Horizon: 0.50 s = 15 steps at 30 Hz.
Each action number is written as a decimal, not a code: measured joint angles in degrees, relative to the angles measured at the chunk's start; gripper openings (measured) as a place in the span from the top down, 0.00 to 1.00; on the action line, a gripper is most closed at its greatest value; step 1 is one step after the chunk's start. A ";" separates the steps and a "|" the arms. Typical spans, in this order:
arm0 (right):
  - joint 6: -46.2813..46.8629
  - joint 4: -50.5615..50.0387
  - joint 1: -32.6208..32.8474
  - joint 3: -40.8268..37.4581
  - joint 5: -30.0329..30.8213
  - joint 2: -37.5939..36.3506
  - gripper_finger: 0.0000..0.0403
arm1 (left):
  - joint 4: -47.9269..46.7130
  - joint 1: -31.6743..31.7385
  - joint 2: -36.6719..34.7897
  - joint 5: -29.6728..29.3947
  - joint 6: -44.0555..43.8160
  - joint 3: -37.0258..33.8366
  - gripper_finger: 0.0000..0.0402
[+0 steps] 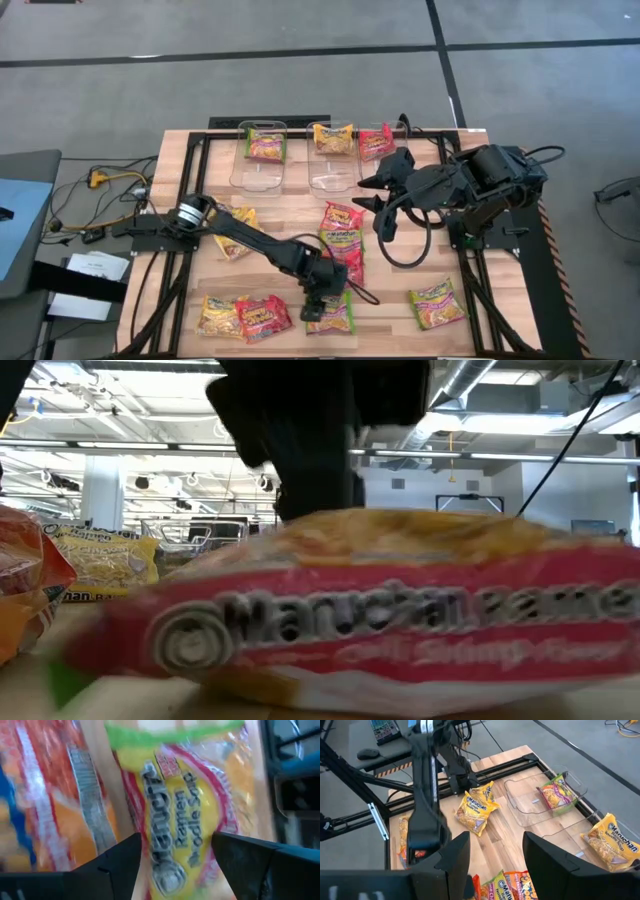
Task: Sort Maruchan noodles
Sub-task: Put the green noodle pack into the left transparent bin
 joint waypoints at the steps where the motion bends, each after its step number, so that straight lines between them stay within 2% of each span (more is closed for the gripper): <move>1: 0.00 0.11 0.00 0.00 0.00 0.00 0.49 | -0.83 -0.16 0.12 0.05 -0.30 -0.06 0.43; 5: 0.11 0.43 0.02 0.00 -0.02 0.00 0.49 | -0.29 -0.76 1.09 1.67 -1.19 0.00 0.43; 11: 0.11 0.68 0.02 0.00 0.02 0.00 0.49 | 0.76 -1.59 2.91 0.97 -4.47 0.18 0.43; 15: 0.11 0.77 0.00 0.00 0.05 0.00 0.49 | 0.61 -2.21 3.83 1.23 -5.05 0.29 0.49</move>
